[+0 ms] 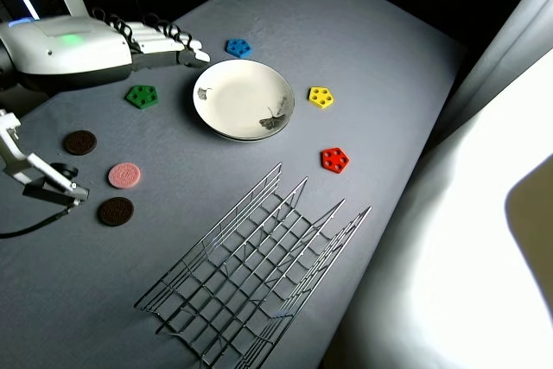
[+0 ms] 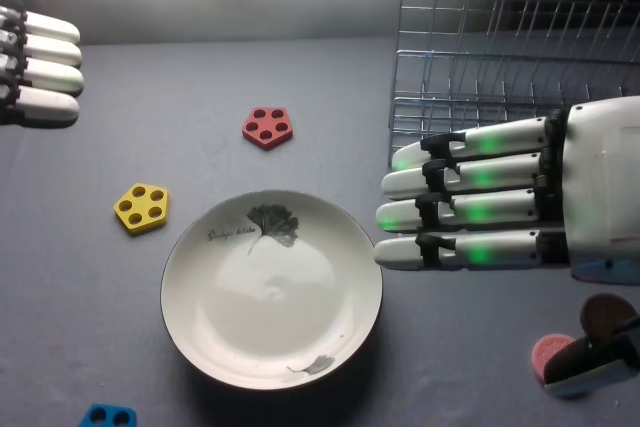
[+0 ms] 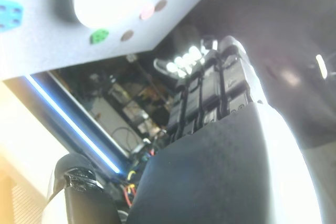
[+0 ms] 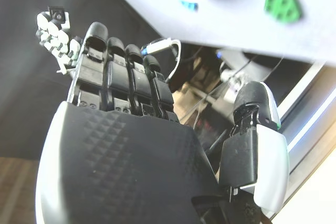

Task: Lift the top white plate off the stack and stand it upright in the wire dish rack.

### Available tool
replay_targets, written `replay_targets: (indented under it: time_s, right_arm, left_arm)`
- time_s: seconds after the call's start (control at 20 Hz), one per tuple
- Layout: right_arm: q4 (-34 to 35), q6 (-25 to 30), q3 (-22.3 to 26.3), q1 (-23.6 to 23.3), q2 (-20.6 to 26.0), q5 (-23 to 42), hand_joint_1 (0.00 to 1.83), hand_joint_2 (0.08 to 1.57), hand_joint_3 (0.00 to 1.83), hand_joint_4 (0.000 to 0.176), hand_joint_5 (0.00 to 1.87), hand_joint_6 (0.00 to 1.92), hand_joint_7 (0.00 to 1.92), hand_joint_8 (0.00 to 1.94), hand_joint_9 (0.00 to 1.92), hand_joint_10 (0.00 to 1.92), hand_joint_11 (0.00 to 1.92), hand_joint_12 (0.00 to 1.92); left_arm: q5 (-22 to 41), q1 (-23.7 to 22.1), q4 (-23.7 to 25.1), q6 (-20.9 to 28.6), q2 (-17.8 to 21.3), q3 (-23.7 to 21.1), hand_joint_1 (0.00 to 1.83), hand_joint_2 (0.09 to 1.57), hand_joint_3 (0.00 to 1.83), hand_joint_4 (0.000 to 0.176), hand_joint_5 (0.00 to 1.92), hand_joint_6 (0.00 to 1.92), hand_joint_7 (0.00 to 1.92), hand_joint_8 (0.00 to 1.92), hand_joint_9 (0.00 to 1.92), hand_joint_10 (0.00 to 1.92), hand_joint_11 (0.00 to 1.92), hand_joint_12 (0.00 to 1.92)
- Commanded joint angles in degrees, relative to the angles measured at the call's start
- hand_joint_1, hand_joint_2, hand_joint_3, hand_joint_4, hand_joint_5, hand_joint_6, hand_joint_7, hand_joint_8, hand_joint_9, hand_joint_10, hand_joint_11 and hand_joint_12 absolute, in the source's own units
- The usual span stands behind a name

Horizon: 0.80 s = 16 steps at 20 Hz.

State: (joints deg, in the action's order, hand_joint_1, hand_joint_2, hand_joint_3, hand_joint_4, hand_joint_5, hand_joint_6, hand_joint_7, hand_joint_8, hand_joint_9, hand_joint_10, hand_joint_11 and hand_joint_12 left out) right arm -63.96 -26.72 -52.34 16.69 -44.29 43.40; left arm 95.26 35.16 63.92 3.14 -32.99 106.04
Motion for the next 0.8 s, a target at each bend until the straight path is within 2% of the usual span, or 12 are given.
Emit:
replay_targets:
  time_s: [0.0,0.4,0.75]
  right_arm:
    - [3.24,-0.29,-0.31,-0.02,0.19,4.42,0.29,1.05,0.0,0.0,0.05,0.01,0.06,0.01,0.07,0.01,0.04,0.27]
    - [5.99,-0.29,-1.77,2.88,-1.3,4.43,0.25,1.06,0.0,0.0,0.02,0.0,0.03,0.0,0.05,0.0,0.01,0.23]
    - [9.8,-2.4,-0.73,7.0,-1.73,4.47,0.32,1.06,0.0,0.0,0.03,0.0,0.04,0.0,0.06,0.01,0.04,0.23]
  left_arm:
    - [4.06,-1.12,-5.54,0.22,0.4,0.06,0.14,0.86,0.0,0.0,0.05,0.0,0.06,0.01,0.04,0.01,0.02,0.09]
    - [4.08,-0.56,-3.97,0.19,0.7,-0.16,0.16,0.85,0.0,0.0,0.03,0.01,0.02,0.0,0.02,0.01,0.03,0.09]
    - [4.03,0.28,-1.93,0.24,0.71,0.46,0.16,0.85,0.0,0.0,0.03,0.0,0.06,0.01,0.06,0.01,0.05,0.1]
